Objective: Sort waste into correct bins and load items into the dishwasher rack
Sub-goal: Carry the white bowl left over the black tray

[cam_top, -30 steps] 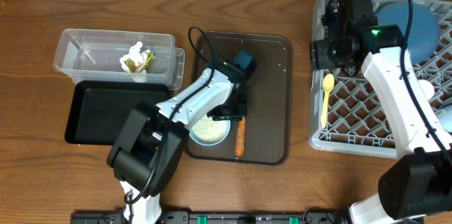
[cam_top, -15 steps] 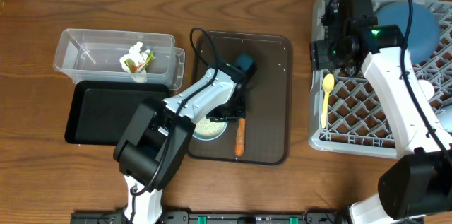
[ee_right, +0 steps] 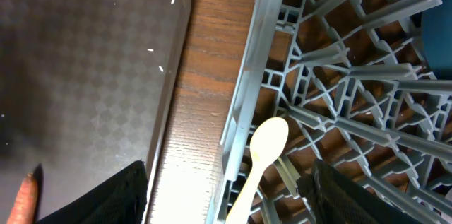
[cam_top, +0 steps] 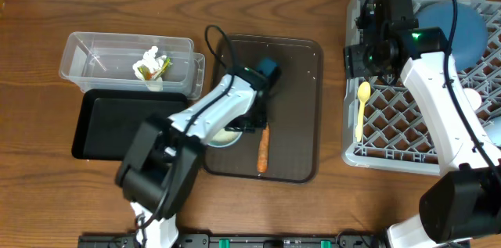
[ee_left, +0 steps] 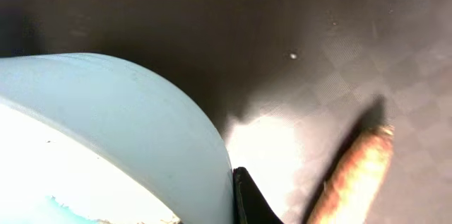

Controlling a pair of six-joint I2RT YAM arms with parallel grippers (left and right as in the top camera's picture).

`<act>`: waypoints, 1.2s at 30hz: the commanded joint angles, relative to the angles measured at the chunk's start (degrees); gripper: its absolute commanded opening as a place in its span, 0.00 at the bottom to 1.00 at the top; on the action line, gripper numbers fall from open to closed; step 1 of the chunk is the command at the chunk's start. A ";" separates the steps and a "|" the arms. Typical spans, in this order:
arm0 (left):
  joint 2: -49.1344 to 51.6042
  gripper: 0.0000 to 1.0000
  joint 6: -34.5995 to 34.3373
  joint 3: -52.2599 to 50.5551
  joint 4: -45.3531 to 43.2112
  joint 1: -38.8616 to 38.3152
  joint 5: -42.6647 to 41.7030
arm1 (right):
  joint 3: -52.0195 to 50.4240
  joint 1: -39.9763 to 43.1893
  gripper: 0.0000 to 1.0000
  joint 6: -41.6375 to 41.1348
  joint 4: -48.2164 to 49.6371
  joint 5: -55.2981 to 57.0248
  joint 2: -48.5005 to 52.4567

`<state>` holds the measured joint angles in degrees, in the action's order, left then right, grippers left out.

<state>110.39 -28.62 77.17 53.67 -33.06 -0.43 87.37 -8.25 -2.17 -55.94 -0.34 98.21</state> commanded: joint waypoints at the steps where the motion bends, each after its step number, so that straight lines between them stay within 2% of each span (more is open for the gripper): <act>1: -4.70 0.06 3.39 1.57 0.70 1.03 2.60 | 0.68 0.37 0.72 -0.57 -0.17 0.55 -0.59; 8: -11.13 0.06 5.88 1.57 2.12 2.69 2.62 | 0.68 0.37 0.71 -0.57 0.07 0.57 -0.59; 15: -17.68 0.06 6.47 1.55 3.93 11.37 0.17 | 0.68 0.37 0.71 -0.57 0.02 0.57 -0.57; 21: -19.96 0.06 12.90 0.63 3.48 23.41 -14.03 | 0.68 0.37 0.71 -0.57 -0.20 0.57 -0.59; 30: -19.96 0.06 22.36 -6.25 -2.71 43.45 -37.99 | 0.68 0.37 0.71 -0.57 -0.20 0.59 -0.57; 36: -19.82 0.06 31.69 -12.87 -7.61 55.84 -59.76 | 0.68 0.37 0.71 -0.57 -0.17 0.59 -0.59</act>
<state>91.24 -4.40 66.89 47.13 18.50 -43.35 87.37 -8.25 -2.17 -56.05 -0.34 98.21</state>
